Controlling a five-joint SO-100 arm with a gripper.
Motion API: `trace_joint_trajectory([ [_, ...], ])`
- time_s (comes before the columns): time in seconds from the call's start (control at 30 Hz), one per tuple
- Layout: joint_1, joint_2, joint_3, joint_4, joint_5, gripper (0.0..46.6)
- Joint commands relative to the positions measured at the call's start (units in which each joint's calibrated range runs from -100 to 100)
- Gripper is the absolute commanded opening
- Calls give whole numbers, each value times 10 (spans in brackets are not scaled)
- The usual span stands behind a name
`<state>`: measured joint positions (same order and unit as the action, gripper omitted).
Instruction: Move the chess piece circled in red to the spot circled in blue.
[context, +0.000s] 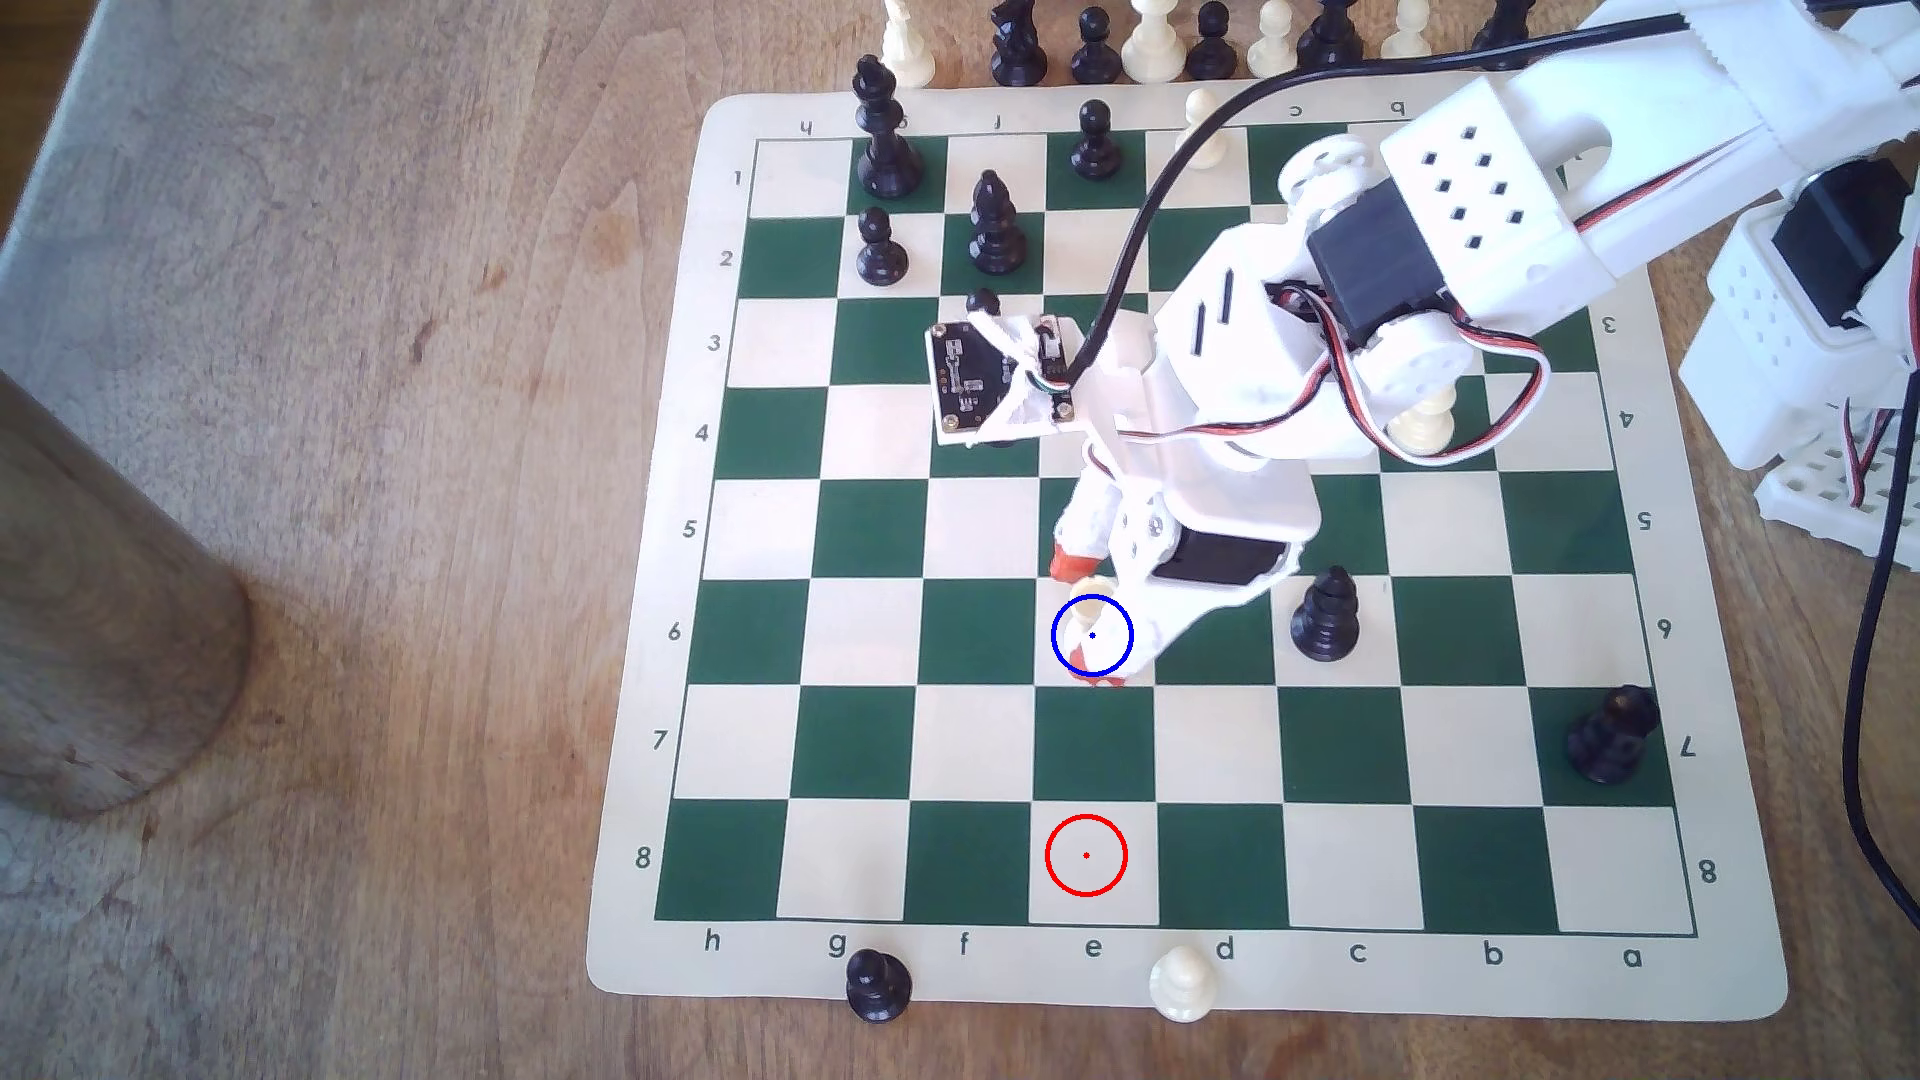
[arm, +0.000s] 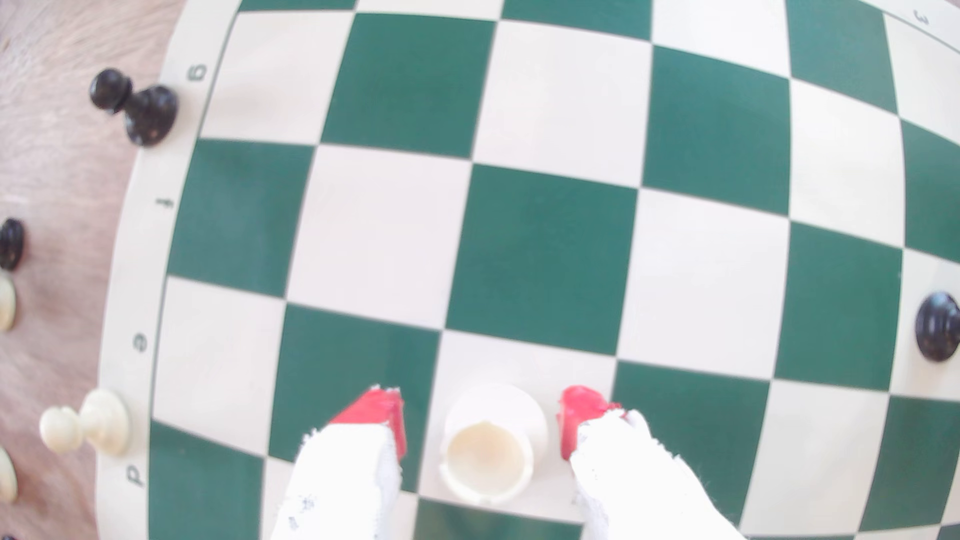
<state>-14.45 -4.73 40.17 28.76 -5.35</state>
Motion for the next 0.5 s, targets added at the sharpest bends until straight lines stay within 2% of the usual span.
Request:
trace_joint_trajectory([
  [0.0,-4,-57,-12,9,4,188],
  [0.27,-27,-147,24,75,0,204],
  [0.47,-50,-273,79,143,-6,208],
])
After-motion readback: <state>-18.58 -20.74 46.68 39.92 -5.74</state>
